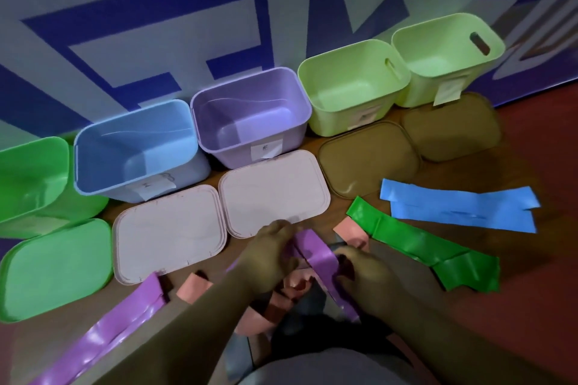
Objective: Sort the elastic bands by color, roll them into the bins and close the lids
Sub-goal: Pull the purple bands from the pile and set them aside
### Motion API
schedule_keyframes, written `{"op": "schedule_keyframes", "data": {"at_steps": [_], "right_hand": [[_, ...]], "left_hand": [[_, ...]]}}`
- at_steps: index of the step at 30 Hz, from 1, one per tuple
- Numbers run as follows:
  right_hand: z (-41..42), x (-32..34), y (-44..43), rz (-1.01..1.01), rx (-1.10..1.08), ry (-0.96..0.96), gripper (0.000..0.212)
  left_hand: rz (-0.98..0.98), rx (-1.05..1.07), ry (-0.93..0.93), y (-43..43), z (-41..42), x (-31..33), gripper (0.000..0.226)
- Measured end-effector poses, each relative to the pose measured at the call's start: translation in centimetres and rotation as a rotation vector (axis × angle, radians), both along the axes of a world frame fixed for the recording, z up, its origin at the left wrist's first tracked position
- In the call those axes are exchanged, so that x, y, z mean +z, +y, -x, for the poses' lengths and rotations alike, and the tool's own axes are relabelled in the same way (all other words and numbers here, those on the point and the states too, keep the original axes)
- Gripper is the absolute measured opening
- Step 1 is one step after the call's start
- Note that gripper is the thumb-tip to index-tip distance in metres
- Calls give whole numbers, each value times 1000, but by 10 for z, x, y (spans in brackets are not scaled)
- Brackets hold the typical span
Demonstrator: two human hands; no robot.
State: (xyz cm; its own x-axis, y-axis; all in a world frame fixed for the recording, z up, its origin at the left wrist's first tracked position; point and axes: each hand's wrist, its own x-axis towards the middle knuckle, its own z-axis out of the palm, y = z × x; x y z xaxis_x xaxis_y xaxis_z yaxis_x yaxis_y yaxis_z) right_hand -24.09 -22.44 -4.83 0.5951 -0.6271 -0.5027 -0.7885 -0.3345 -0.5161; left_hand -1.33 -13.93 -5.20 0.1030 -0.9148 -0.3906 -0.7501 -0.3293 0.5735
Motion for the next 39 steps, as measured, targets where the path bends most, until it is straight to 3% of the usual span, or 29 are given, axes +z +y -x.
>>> {"op": "schedule_keyframes", "data": {"at_steps": [5, 13, 18, 20, 25, 32, 39], "right_hand": [[4, -4, -6, -49, -99, -40, 47], [8, -6, -14, -88, -122, -67, 41], [7, -4, -8, -188, -135, -111, 41], [7, -5, -4, -228, -123, -137, 46], [7, -3, 2, -160, -97, -209, 53], [-9, 29, -2, -251, -22, -281, 40], [-50, 53, 13, -374, 126, -288, 45]], "left_hand": [[-98, -88, 58, -32, -1, -12, 56], [-58, -172, 59, -36, -3, -19, 53], [1, -149, 107, -22, -1, -13, 12], [16, -123, 87, -15, -3, -7, 8], [-10, 47, 90, 4, -6, 5, 18], [72, 251, 226, 49, -21, 29, 19], [152, 681, 524, 111, -34, 52, 18]]}}
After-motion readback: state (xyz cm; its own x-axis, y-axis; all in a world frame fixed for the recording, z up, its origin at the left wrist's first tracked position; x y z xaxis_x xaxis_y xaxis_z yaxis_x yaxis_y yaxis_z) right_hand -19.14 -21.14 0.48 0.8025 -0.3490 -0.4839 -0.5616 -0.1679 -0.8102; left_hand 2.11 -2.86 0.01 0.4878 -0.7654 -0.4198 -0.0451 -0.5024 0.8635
